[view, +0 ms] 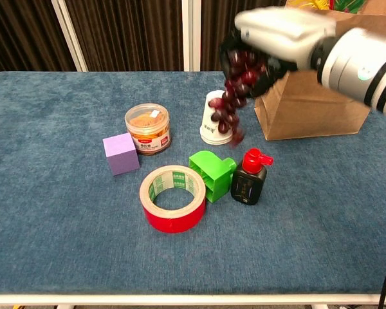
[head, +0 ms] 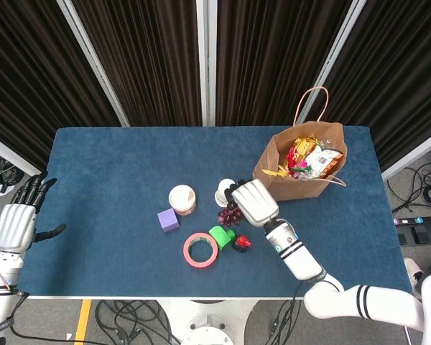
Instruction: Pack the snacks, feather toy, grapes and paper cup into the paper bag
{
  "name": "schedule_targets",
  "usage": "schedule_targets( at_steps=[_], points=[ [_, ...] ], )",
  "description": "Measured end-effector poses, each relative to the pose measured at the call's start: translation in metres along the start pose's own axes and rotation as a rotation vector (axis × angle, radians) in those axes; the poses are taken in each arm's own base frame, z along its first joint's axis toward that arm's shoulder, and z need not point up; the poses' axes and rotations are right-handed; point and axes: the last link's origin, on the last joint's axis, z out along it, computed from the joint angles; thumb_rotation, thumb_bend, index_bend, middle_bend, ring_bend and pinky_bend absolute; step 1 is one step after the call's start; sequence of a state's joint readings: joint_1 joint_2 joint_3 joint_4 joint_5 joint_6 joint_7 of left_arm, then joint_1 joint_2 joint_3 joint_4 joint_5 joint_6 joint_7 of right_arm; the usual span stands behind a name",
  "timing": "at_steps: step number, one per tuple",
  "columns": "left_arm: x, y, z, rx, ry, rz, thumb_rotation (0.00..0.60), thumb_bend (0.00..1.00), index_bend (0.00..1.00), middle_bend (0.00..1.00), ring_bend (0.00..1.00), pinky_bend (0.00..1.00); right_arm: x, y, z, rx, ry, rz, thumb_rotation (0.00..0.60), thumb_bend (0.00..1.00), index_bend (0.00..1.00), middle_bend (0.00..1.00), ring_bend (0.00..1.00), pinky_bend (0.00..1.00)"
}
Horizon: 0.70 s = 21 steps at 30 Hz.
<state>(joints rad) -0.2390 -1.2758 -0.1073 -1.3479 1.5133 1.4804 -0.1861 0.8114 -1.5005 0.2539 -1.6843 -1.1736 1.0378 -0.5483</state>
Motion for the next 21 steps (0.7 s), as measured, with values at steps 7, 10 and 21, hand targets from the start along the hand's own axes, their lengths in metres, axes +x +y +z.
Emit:
schedule_targets(
  at_steps=[7, 10, 21],
  points=[
    [0.001, 0.002, 0.000, -0.004, 0.003, -0.005, 0.600, 0.15, 0.16, 0.14, 0.05, 0.18, 0.054, -0.013, 0.009, -0.006, 0.109, 0.042, 0.600, 0.42, 0.77, 0.55, 0.49, 0.68],
    [0.001, 0.001, 0.000, -0.003, 0.004, -0.010, 0.600, 0.15, 0.16, 0.14, 0.05, 0.18, 0.071, -0.015, 0.011, -0.022, 0.144, 0.052, 0.600, 0.44, 0.78, 0.56, 0.50, 0.69],
    [0.001, -0.001, -0.001, 0.001, -0.002, -0.011, 0.600, 0.15, 0.16, 0.14, 0.05, 0.18, 0.129, -0.009, 0.014, -0.085, 0.302, 0.110, 0.600, 0.45, 0.80, 0.59, 0.53, 0.72]
  ],
)
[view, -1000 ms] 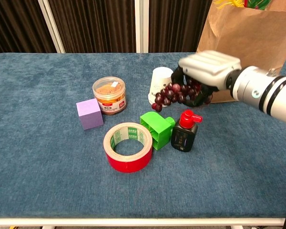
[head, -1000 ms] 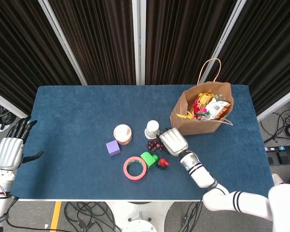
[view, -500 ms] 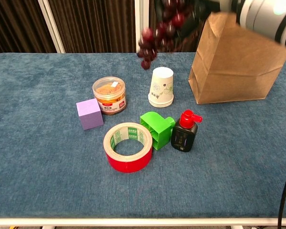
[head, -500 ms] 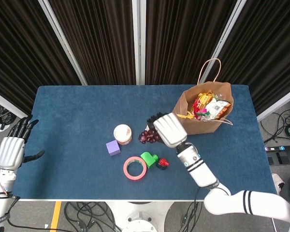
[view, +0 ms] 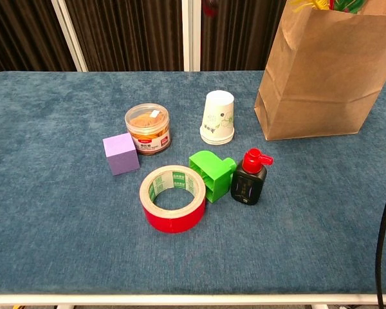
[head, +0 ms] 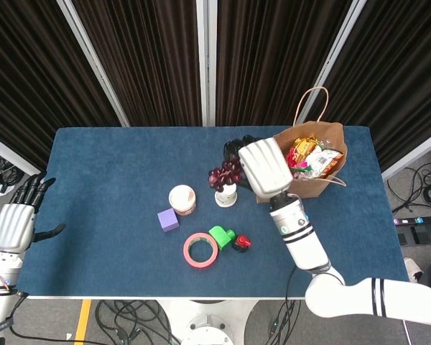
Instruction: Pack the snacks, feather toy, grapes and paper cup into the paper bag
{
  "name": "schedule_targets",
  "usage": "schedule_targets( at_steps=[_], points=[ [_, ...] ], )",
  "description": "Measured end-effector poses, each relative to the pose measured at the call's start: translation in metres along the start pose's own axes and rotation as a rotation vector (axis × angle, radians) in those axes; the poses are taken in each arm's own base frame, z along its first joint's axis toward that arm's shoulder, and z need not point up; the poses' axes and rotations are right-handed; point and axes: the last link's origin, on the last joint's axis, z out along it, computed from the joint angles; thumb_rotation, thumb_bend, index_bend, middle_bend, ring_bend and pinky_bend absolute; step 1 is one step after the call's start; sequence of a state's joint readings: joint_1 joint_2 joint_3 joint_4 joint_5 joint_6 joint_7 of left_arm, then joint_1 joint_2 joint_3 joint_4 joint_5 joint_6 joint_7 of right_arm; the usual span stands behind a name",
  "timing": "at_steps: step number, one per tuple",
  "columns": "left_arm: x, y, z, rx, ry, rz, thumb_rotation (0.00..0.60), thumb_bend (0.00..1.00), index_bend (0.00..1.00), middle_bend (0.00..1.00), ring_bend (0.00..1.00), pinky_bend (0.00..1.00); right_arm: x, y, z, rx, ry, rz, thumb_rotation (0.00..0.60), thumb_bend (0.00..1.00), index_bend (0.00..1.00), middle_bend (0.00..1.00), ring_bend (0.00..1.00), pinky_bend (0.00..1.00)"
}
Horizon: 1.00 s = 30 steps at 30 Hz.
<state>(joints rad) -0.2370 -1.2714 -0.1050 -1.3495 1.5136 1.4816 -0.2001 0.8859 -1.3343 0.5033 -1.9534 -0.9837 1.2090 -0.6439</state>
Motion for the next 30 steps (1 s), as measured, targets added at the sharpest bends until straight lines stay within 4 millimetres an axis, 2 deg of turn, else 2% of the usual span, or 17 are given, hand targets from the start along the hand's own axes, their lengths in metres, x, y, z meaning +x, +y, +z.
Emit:
schedule_targets(
  at_steps=[5, 8, 12, 18, 23, 30],
  points=[
    [-0.001, 0.001, 0.001, -0.003, -0.008, -0.001, 0.600, 0.15, 0.16, 0.14, 0.05, 0.18, 0.029, 0.011, 0.002, -0.038, 0.071, -0.010, 0.600, 0.46, 0.81, 0.60, 0.53, 0.72],
    [-0.002, 0.002, 0.002, -0.008, -0.012, 0.001, 0.600, 0.15, 0.16, 0.14, 0.05, 0.18, 0.047, 0.024, 0.001, -0.072, 0.110, -0.031, 0.600, 0.46, 0.81, 0.60, 0.53, 0.72],
    [-0.004, 0.004, 0.002, -0.016, -0.017, 0.006, 0.600, 0.15, 0.16, 0.14, 0.05, 0.18, 0.071, 0.048, -0.004, -0.129, 0.157, -0.067, 0.600, 0.46, 0.81, 0.60, 0.53, 0.72],
    [-0.004, 0.005, 0.004, -0.020, -0.023, 0.006, 0.600, 0.15, 0.16, 0.14, 0.05, 0.18, 0.095, 0.089, -0.010, -0.219, 0.213, -0.143, 0.600, 0.46, 0.82, 0.60, 0.53, 0.72],
    [-0.005, 0.005, 0.003, -0.018, -0.028, 0.005, 0.600, 0.15, 0.16, 0.14, 0.05, 0.18, 0.101, 0.114, -0.013, -0.277, 0.206, -0.186, 0.600, 0.46, 0.82, 0.60, 0.53, 0.72],
    [-0.004, 0.004, 0.002, -0.011, -0.023, 0.002, 0.600, 0.15, 0.16, 0.14, 0.05, 0.18, 0.091, 0.142, -0.015, -0.325, 0.133, -0.266, 0.600, 0.46, 0.82, 0.60, 0.53, 0.72]
  ],
)
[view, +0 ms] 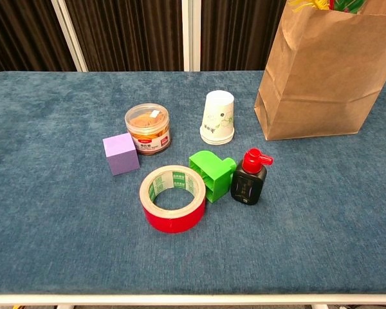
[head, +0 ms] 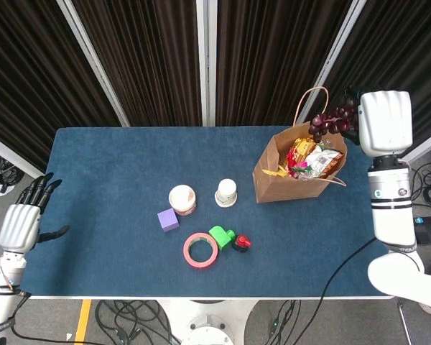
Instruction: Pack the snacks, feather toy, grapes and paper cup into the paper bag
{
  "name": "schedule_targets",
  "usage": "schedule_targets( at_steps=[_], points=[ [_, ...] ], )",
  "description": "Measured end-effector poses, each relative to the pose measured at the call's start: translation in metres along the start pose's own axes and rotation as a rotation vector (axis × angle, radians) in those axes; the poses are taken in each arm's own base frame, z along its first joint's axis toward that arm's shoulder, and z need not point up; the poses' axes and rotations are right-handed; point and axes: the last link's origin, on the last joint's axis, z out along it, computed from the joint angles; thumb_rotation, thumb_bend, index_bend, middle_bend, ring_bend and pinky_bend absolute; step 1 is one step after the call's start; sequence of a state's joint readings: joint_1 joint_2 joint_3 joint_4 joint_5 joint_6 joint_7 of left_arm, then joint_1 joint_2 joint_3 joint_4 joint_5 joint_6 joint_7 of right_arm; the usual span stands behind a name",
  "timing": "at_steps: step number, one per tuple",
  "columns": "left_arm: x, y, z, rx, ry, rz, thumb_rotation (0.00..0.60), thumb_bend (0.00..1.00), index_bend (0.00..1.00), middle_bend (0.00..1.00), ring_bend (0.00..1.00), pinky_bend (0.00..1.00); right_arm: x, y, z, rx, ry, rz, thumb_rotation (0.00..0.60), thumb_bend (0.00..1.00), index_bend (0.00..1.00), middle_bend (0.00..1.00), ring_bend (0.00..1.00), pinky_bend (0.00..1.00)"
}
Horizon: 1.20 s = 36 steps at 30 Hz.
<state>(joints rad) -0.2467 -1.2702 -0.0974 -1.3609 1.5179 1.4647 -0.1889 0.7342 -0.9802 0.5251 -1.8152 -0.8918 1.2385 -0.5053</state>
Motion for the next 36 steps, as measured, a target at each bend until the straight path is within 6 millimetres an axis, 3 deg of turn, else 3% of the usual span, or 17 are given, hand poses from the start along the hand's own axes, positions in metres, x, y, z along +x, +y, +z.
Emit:
schedule_targets(
  at_steps=[7, 10, 12, 14, 22, 36],
  points=[
    [0.001, -0.001, 0.000, 0.004, 0.003, -0.004, 0.600, 0.15, 0.16, 0.14, 0.05, 0.18, -0.022, 0.003, 0.001, -0.013, -0.077, -0.070, 0.600, 0.45, 0.82, 0.59, 0.53, 0.72],
    [0.001, -0.001, 0.000, 0.005, 0.006, -0.004, 0.600, 0.15, 0.16, 0.14, 0.05, 0.18, -0.029, 0.002, 0.001, -0.018, -0.109, -0.069, 0.600, 0.26, 0.74, 0.54, 0.48, 0.64],
    [0.001, -0.002, 0.000, 0.006, 0.007, -0.004, 0.600, 0.15, 0.16, 0.14, 0.05, 0.18, -0.035, 0.000, 0.000, -0.019, -0.142, -0.061, 0.600, 0.07, 0.66, 0.50, 0.39, 0.57],
    [0.002, -0.002, 0.000, 0.009, 0.008, -0.005, 0.600, 0.15, 0.16, 0.14, 0.05, 0.18, -0.039, -0.002, 0.000, -0.012, -0.164, -0.059, 0.600, 0.01, 0.63, 0.48, 0.35, 0.54],
    [0.000, -0.004, -0.001, 0.011, 0.005, 0.000, 0.600, 0.15, 0.16, 0.14, 0.05, 0.18, -0.047, -0.003, -0.002, 0.007, -0.198, -0.112, 0.600, 0.00, 0.46, 0.28, 0.14, 0.36],
    [0.002, -0.003, 0.000, 0.008, 0.012, 0.004, 0.600, 0.15, 0.16, 0.14, 0.05, 0.18, -0.038, -0.005, 0.000, -0.014, -0.165, -0.091, 0.600, 0.00, 0.42, 0.25, 0.10, 0.33]
  ],
)
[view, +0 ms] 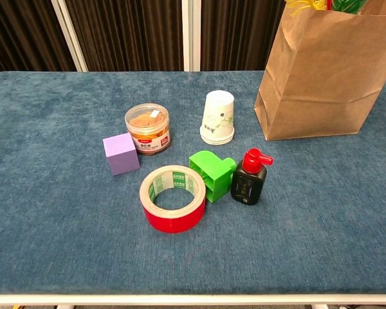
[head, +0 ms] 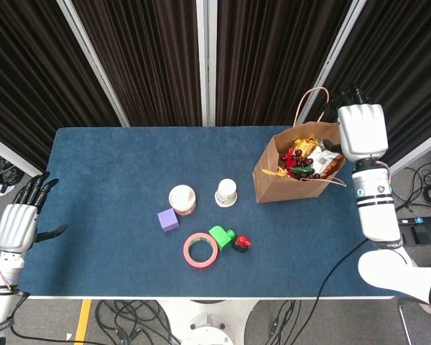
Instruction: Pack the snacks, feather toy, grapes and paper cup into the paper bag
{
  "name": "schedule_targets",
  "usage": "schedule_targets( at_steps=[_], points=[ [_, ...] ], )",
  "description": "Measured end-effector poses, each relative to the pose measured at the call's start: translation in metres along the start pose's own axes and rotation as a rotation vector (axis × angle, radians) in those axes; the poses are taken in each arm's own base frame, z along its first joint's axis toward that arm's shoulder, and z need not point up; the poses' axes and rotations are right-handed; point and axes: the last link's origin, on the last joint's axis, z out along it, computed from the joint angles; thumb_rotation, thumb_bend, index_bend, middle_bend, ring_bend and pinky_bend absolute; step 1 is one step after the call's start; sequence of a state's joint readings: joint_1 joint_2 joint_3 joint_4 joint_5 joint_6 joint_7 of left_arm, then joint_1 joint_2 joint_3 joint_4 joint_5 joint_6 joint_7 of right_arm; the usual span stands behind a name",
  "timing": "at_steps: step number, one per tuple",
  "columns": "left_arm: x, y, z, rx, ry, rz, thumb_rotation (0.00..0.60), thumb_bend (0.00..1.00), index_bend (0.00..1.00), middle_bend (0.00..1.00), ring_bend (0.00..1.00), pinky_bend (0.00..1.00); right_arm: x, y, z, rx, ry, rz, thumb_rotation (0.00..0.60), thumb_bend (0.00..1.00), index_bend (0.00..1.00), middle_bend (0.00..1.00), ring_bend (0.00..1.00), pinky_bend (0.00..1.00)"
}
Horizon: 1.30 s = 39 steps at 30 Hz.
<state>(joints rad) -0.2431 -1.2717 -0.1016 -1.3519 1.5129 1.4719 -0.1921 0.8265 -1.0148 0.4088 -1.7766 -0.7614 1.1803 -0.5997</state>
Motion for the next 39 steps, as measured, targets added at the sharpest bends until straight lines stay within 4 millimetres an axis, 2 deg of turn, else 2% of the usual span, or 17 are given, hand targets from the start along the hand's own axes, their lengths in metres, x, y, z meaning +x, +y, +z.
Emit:
schedule_targets(
  at_steps=[8, 15, 24, 32, 35, 39],
  points=[
    [0.000, 0.002, 0.002, -0.003, 0.001, -0.002, 0.600, 0.15, 0.16, 0.14, 0.05, 0.18, 0.019, -0.015, -0.003, 0.063, 0.085, 0.120, 0.600, 0.00, 0.42, 0.26, 0.11, 0.33],
    [0.001, 0.003, 0.002, -0.004, 0.010, -0.008, 0.600, 0.15, 0.16, 0.14, 0.05, 0.18, 0.040, -0.047, -0.014, 0.166, 0.133, 0.256, 0.600, 0.00, 0.42, 0.27, 0.11, 0.33],
    [0.003, 0.003, 0.002, -0.005, 0.018, -0.009, 0.600, 0.15, 0.16, 0.14, 0.05, 0.18, 0.051, -0.092, -0.034, 0.314, 0.148, 0.280, 0.600, 0.00, 0.42, 0.28, 0.11, 0.33],
    [0.003, 0.003, 0.001, -0.002, 0.026, -0.017, 0.600, 0.15, 0.16, 0.14, 0.05, 0.18, 0.031, -0.129, -0.053, 0.428, 0.070, 0.253, 0.600, 0.00, 0.42, 0.28, 0.12, 0.33],
    [0.004, 0.003, 0.000, -0.001, 0.028, -0.020, 0.600, 0.15, 0.16, 0.14, 0.05, 0.18, 0.014, -0.140, -0.056, 0.451, 0.026, 0.218, 0.600, 0.00, 0.42, 0.27, 0.11, 0.33],
    [0.004, 0.001, -0.001, 0.003, 0.031, -0.022, 0.600, 0.15, 0.16, 0.14, 0.05, 0.18, -0.019, -0.155, -0.058, 0.481, -0.069, 0.146, 0.600, 0.00, 0.38, 0.24, 0.09, 0.32]
  ],
)
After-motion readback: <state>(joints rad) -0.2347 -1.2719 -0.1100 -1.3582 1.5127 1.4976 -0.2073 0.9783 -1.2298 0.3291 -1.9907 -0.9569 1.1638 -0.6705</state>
